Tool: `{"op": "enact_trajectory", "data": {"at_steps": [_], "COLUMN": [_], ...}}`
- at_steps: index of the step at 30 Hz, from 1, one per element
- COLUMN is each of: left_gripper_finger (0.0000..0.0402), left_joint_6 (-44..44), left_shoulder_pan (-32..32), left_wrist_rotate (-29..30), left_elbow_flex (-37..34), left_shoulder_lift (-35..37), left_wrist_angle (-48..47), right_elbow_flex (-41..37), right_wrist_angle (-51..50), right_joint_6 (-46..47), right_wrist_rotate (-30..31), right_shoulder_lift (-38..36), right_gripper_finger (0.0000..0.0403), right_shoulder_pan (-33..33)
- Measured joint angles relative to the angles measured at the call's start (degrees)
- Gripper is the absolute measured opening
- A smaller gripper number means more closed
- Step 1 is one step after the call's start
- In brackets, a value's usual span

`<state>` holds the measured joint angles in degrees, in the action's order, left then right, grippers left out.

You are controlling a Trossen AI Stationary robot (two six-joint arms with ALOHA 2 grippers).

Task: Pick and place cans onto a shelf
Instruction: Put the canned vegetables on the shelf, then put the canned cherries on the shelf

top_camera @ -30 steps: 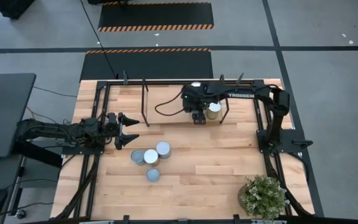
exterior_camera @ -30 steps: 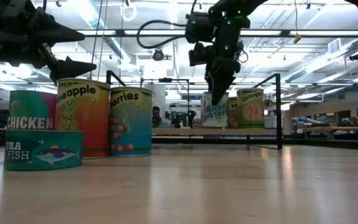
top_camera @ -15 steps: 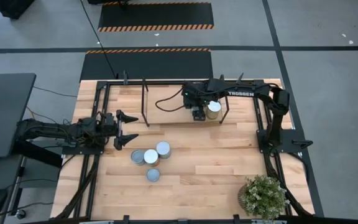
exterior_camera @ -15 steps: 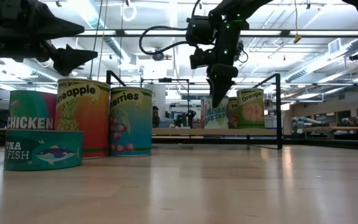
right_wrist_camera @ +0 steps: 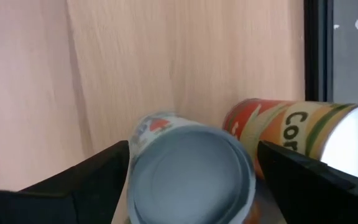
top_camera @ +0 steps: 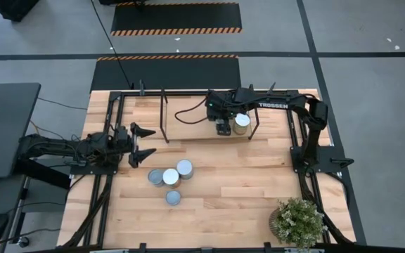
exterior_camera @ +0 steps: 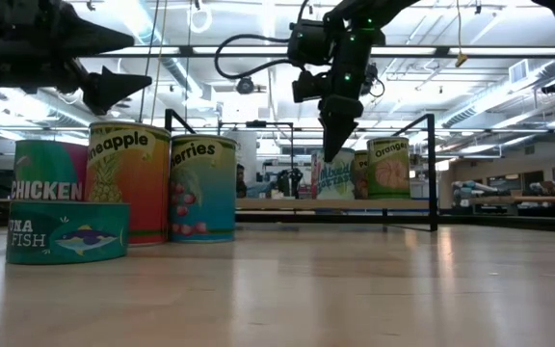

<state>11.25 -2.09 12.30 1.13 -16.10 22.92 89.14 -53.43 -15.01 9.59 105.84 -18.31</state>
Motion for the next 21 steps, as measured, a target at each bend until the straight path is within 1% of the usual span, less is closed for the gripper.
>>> {"op": "enact_trajectory", "data": {"at_steps": [7,14,21], "left_gripper_finger": [0.0393,0.0393,0.0393], "left_joint_6": [4.2,4.6,5.2], "left_shoulder_pan": [0.0,0.0,0.0], "left_wrist_rotate": [0.1,0.1,0.1], "left_elbow_flex": [0.0,0.0,0.0], "left_shoulder_lift": [0.0,0.0,0.0], "left_wrist_angle": [-0.1,-0.1,-0.1], "right_elbow_flex": [0.0,0.0,0.0], "right_wrist_angle": [2.2,3.1,8.8], "right_joint_6": [2.7,3.1,2.1], "right_wrist_rotate": [-0.4,-0.7,-3.0], "right_shoulder_lift": [0.0,-0.8,-0.9], "right_gripper_finger": [0.0362,0.0362,0.0362], "right_shoulder_pan": [0.3,1.2,2.6]}}
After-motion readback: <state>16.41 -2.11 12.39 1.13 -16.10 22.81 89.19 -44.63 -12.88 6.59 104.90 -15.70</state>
